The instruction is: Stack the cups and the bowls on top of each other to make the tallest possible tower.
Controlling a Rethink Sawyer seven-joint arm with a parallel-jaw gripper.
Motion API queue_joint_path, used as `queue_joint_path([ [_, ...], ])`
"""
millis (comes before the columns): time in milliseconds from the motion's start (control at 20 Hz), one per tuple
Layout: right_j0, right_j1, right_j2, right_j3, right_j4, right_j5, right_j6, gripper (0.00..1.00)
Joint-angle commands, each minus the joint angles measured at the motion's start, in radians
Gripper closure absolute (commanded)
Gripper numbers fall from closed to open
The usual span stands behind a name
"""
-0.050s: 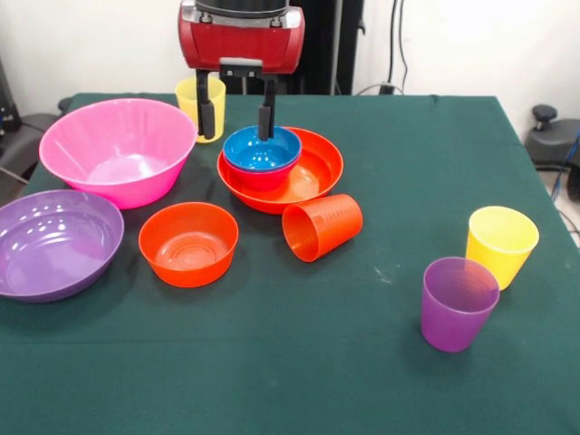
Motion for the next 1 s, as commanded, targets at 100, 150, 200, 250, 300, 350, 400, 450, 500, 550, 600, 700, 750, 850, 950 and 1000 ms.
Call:
queue_joint_path([
  [100,0.029,-0.012,0.014,0.087,-0.087,0.007,-0.153,0.0],
  [150,0.029,-0.01,0.014,0.085,-0.088,0.007,-0.153,0.0],
  [200,0.03,-0.008,0.014,0.084,-0.089,0.007,-0.153,0.0],
  [250,0.03,-0.007,0.014,0.084,-0.089,0.006,-0.152,0.0],
  [300,0.031,-0.009,0.013,0.089,-0.089,0.003,-0.147,0.0],
  [350,0.033,-0.013,0.01,0.094,-0.092,-0.002,-0.141,0.0],
  [400,0.033,-0.011,0.01,0.096,-0.092,-0.005,-0.138,0.0],
  [450,0.033,-0.008,0.011,0.097,-0.092,-0.007,-0.136,0.0],
  [500,0.032,-0.005,0.011,0.096,-0.093,-0.008,-0.138,0.0],
  [550,0.031,-0.001,0.012,0.094,-0.094,-0.009,-0.14,0.0],
  [600,0.03,0.001,0.013,0.093,-0.095,-0.009,-0.141,0.0],
  [700,0.031,0.008,0.012,0.091,-0.097,-0.01,-0.14,0.0],
  [750,0.033,0.014,0.012,0.089,-0.098,-0.012,-0.136,0.0],
  [850,0.034,0.015,0.008,0.1,-0.096,-0.018,-0.125,0.0],
  [950,0.035,0.01,0.005,0.116,-0.095,-0.024,-0.115,0.0],
  [1000,0.034,0.008,0.005,0.121,-0.094,-0.026,-0.114,0.0],
])
